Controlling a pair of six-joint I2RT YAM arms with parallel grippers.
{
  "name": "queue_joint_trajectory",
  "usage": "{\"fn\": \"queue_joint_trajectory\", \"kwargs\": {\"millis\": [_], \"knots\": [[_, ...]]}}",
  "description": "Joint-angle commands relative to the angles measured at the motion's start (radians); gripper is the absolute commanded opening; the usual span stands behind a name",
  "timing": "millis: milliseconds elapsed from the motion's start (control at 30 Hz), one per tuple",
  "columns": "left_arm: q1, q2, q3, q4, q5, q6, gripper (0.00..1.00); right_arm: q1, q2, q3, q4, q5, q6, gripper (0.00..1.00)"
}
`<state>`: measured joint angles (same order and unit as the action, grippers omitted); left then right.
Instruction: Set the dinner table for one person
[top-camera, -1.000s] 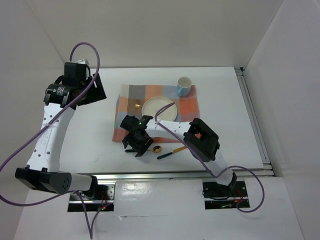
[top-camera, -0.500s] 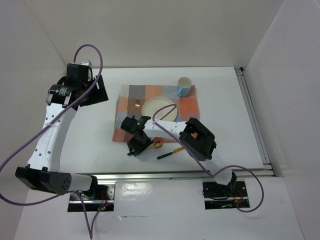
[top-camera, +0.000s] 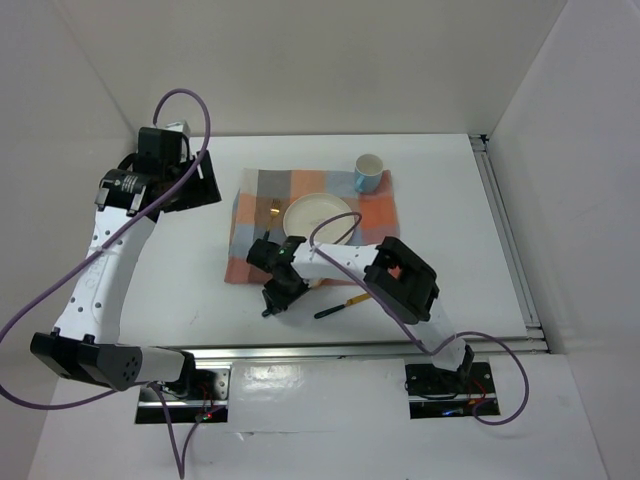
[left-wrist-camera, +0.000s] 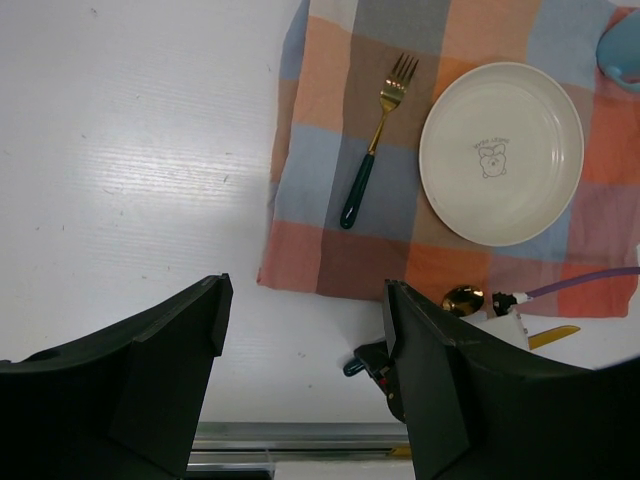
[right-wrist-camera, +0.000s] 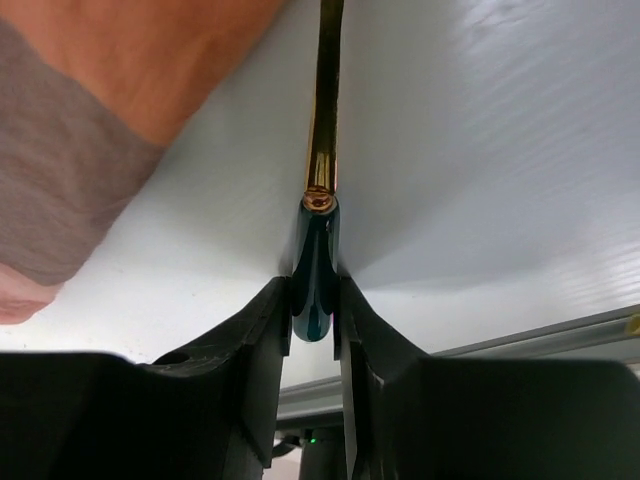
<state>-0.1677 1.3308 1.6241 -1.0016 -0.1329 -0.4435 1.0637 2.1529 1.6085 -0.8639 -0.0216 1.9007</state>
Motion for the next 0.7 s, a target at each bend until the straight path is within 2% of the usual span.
{"fn": "queue_joint_trajectory", "kwargs": {"millis": [0,133,233,367,433,467,533,600,667], "knots": [[-0.016,-0.030,0.036,0.029,0.010,0.023,0.79,0.024,-0.100,-0.031,-0.062,0.093,0.051,0.05],[-0.016,-0.030,0.036,0.029,0.019,0.023,0.79,0.051,-0.123,0.024,-0.165,0.205,0.046,0.05],[-0.016,-0.021,0.036,0.029,0.019,0.023,0.79,0.073,-0.155,0.068,-0.205,0.248,-0.073,0.05],[-0.016,-0.021,0.036,0.029,0.019,0.032,0.79,0.073,-0.241,0.016,-0.204,0.308,-0.401,0.02],[-0.016,-0.021,0.045,0.020,0.009,0.032,0.80,0.038,-0.287,-0.051,-0.231,0.340,-0.478,0.02],[-0.016,-0.021,0.045,0.020,0.009,0.032,0.80,0.021,-0.345,-0.079,-0.183,0.341,-0.667,0.02],[-0.016,-0.021,0.054,0.020,0.009,0.032,0.80,-0.026,-0.402,-0.137,-0.202,0.382,-0.756,0.02],[-0.016,-0.012,0.063,0.020,0.009,0.032,0.80,-0.097,-0.485,-0.171,-0.167,0.361,-0.973,0.02],[-0.016,-0.002,0.074,0.020,0.009,0.032,0.80,-0.149,-0.531,-0.183,-0.156,0.350,-1.078,0.02]]}}
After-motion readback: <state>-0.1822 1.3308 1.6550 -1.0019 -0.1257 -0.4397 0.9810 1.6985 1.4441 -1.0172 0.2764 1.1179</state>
